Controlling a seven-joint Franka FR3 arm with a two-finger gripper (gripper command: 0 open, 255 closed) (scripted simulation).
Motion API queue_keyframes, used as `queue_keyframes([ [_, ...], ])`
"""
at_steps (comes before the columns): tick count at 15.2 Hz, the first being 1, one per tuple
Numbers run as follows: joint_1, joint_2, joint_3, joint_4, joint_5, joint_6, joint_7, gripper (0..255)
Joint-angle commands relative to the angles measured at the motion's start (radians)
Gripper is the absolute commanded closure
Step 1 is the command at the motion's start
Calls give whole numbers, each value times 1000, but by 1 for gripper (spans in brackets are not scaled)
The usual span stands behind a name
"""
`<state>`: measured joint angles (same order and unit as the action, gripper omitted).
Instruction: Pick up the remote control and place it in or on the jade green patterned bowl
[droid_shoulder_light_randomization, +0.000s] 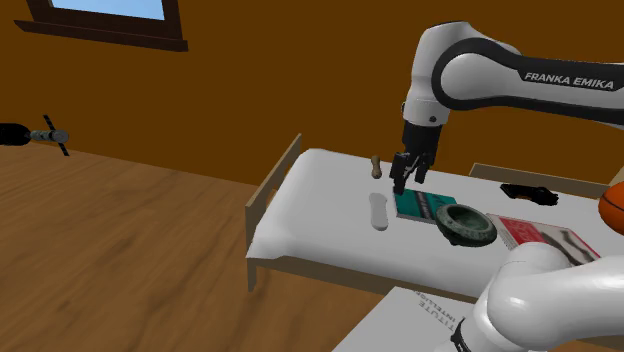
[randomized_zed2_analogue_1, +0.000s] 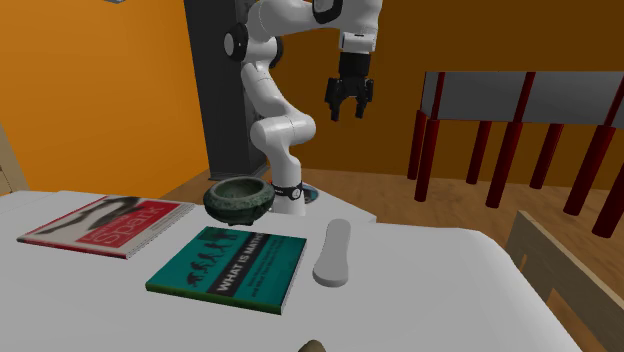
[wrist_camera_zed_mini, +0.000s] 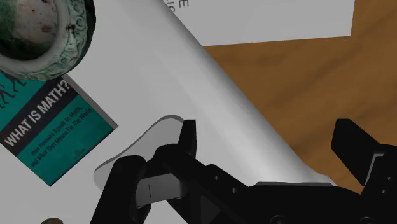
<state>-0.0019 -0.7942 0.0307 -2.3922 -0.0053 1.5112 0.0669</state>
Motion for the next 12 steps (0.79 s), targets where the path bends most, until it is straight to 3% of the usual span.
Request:
queue_keyframes([
  [1,0,0,0,0,0,0,0,0],
  [12,-145,258,-40,-76,-24,374,207,0],
])
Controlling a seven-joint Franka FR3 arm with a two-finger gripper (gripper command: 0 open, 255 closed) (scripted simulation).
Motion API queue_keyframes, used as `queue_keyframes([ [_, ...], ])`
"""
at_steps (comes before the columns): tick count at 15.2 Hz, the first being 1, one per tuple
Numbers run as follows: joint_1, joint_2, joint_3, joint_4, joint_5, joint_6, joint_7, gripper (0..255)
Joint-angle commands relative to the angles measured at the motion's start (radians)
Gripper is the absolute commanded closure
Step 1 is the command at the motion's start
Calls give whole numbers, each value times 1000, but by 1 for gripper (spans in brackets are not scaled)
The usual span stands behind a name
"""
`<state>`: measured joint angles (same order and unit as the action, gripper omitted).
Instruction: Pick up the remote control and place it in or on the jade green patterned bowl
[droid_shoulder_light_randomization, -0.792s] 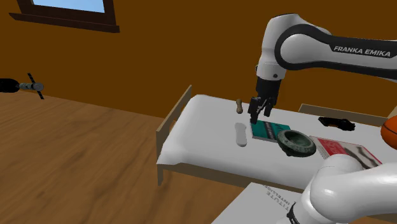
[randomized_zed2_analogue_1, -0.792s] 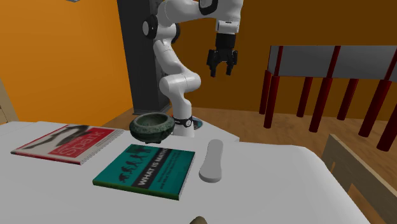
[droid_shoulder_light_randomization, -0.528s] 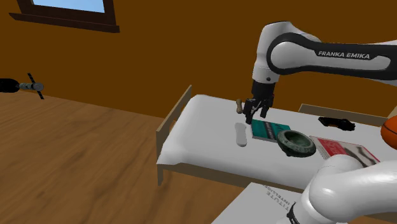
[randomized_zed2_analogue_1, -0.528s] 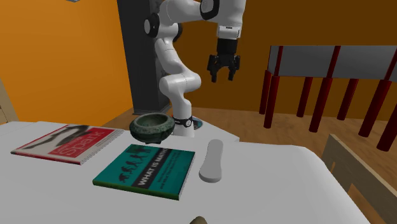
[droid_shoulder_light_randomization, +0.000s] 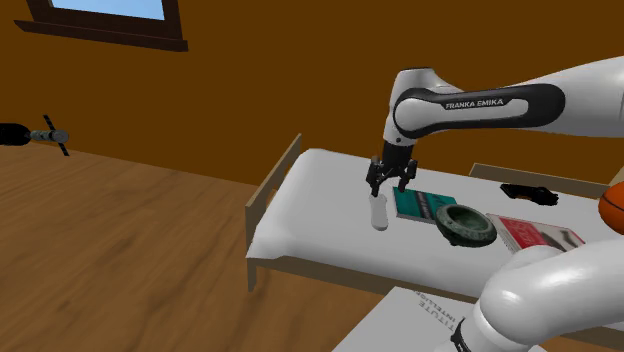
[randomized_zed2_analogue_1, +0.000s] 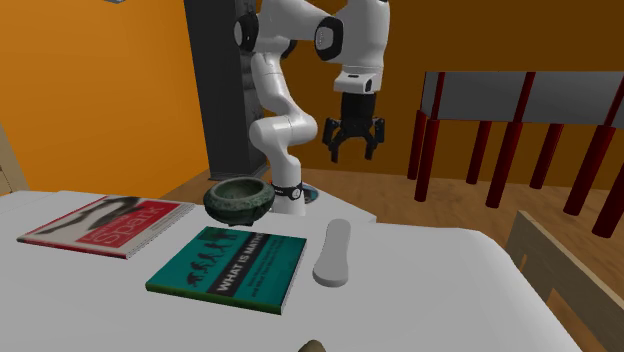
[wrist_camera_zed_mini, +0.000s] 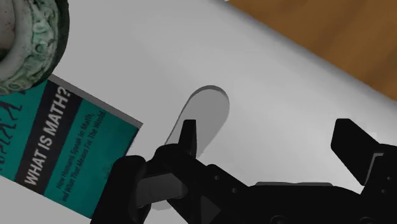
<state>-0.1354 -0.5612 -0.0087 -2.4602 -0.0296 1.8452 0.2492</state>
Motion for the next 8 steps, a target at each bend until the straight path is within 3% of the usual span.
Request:
queue_keyframes([
  [1,-24,53,-6,-10,-3,72,43,0],
  [8,-107,253,-48,7,-15,282,167,0],
])
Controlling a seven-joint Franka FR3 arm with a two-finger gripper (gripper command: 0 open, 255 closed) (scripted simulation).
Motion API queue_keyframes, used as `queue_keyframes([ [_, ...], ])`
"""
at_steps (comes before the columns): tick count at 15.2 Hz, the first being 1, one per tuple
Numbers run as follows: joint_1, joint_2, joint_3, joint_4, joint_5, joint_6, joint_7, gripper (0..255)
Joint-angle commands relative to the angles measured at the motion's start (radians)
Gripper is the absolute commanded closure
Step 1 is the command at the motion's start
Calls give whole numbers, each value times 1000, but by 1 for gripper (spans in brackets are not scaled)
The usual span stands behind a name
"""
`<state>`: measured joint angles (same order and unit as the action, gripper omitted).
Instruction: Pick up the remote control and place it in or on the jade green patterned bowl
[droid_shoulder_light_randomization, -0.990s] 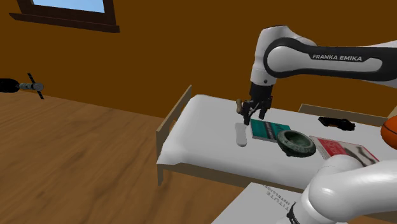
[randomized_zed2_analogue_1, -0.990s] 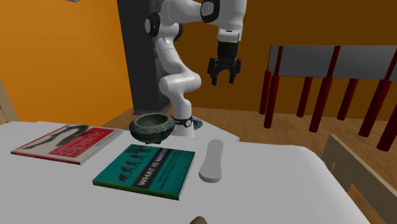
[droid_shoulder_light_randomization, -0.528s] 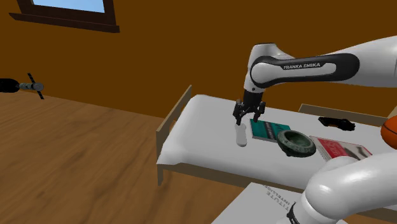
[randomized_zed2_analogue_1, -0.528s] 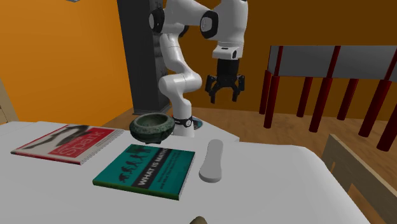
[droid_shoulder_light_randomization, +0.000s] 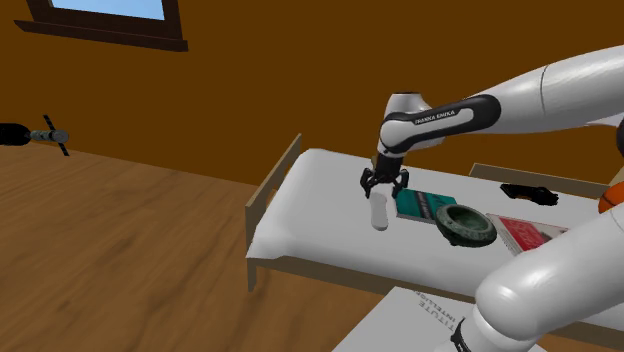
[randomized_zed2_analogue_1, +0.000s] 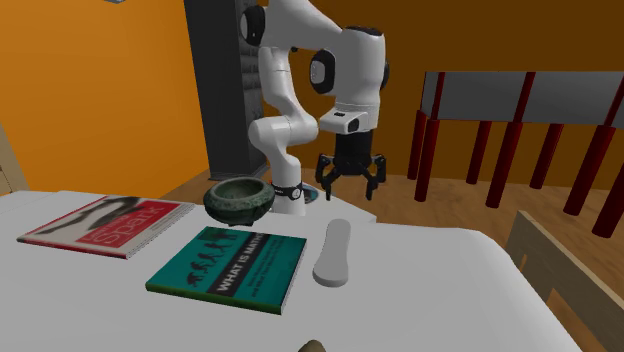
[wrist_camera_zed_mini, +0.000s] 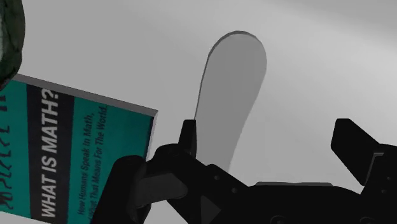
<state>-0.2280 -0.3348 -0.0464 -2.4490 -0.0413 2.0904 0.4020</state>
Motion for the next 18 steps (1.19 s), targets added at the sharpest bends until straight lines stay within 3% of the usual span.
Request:
queue_keyframes([
  [1,-25,56,-17,1,-4,65,31,0],
  [5,-63,163,-45,26,-3,161,89,0],
  [12,-63,225,-48,-14,0,263,86,0],
  [18,-63,231,-49,-17,0,271,86,0],
])
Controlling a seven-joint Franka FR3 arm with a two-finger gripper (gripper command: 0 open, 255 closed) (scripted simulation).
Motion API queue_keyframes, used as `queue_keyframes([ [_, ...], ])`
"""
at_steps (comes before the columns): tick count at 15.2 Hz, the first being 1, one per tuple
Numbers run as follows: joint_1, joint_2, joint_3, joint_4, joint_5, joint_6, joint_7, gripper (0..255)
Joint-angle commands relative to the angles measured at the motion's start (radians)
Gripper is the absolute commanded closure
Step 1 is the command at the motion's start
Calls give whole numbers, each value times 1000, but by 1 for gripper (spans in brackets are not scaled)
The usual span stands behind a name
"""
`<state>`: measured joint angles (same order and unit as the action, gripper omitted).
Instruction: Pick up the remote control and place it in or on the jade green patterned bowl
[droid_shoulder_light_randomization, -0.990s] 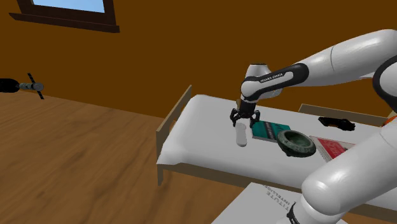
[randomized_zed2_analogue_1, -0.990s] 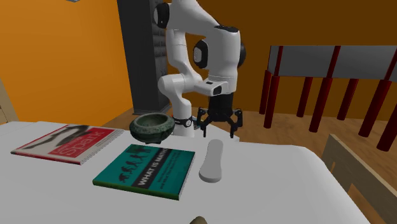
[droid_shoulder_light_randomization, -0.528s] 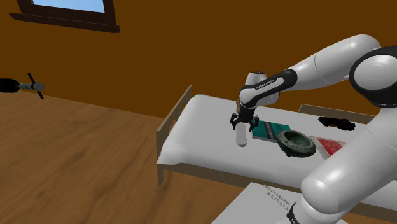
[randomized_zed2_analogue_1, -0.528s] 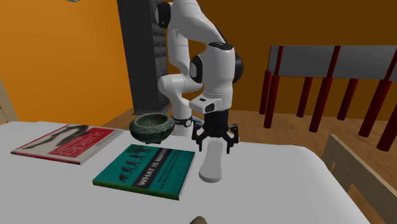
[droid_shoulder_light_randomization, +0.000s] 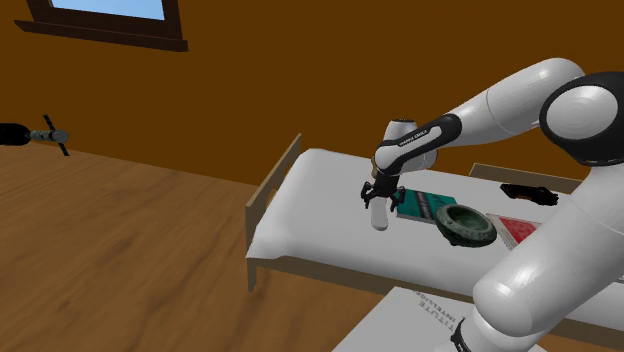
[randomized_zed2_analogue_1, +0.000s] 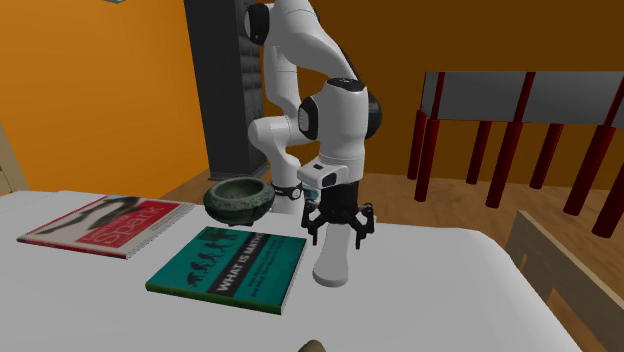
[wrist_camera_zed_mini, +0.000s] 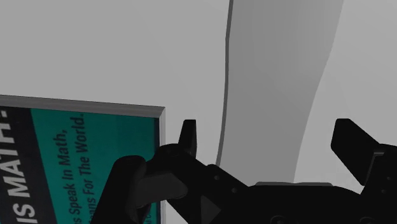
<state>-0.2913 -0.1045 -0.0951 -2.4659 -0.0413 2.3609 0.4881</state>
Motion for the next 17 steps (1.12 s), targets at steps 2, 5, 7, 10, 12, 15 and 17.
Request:
queue_keyframes([
  [2,0,0,0,0,0,1,0,0],
  [5,0,0,0,0,0,1,0,255],
  [7,0,0,0,0,0,1,0,255],
  [10,0,0,0,0,0,1,0,255],
  [12,0,0,0,0,0,1,0,255],
  [15,0,-28,1,15,-2,-43,1,255],
  [17,0,-46,1,27,-3,-72,1,255],
])
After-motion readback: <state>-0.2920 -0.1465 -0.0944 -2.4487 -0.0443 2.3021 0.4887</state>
